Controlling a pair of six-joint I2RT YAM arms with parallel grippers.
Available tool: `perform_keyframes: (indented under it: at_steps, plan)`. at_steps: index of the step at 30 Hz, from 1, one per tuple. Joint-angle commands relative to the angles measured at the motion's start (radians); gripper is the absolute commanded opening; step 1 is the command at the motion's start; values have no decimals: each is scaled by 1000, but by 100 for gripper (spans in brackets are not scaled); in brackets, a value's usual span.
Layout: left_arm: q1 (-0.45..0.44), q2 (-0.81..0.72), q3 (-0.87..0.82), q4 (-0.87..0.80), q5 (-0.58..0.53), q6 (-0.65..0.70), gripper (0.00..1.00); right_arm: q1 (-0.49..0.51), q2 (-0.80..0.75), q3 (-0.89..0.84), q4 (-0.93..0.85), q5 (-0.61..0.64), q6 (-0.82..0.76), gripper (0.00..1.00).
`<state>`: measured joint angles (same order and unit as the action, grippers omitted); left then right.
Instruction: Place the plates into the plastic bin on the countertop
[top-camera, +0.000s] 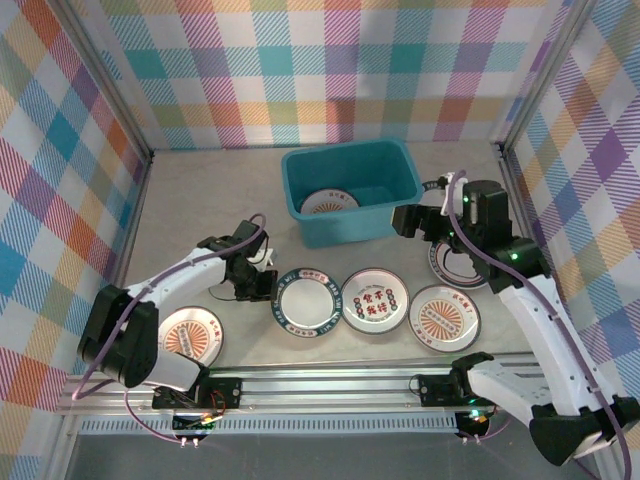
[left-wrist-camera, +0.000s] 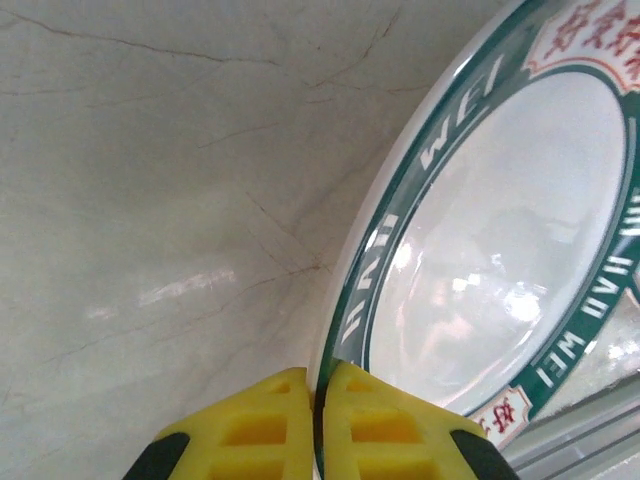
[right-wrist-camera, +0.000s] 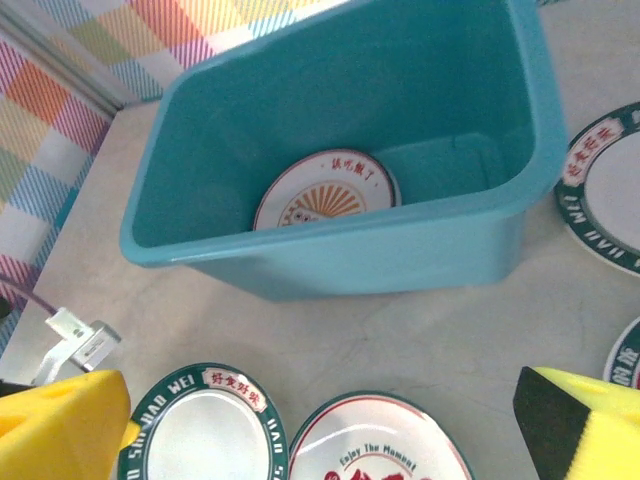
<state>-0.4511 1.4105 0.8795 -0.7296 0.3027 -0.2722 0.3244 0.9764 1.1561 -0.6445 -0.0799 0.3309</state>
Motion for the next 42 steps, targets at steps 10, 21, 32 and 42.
perform_keyframes:
  at_steps: [10, 21, 32, 42]
  plan:
    - [0, -7, 34, -30, -25, 4, 5, -14, 22, 3, 20, 15, -6, 99]
    - [52, -97, 7, -2, -61, -19, 4, -15, 74, -3, 29, -44, 11, 99]
    - [122, -212, 53, -27, -52, -47, 2, -17, 120, -1, 47, -123, 22, 99]
    - [176, -332, 187, -79, -77, -76, 1, -19, 181, 30, 54, -271, 31, 99]
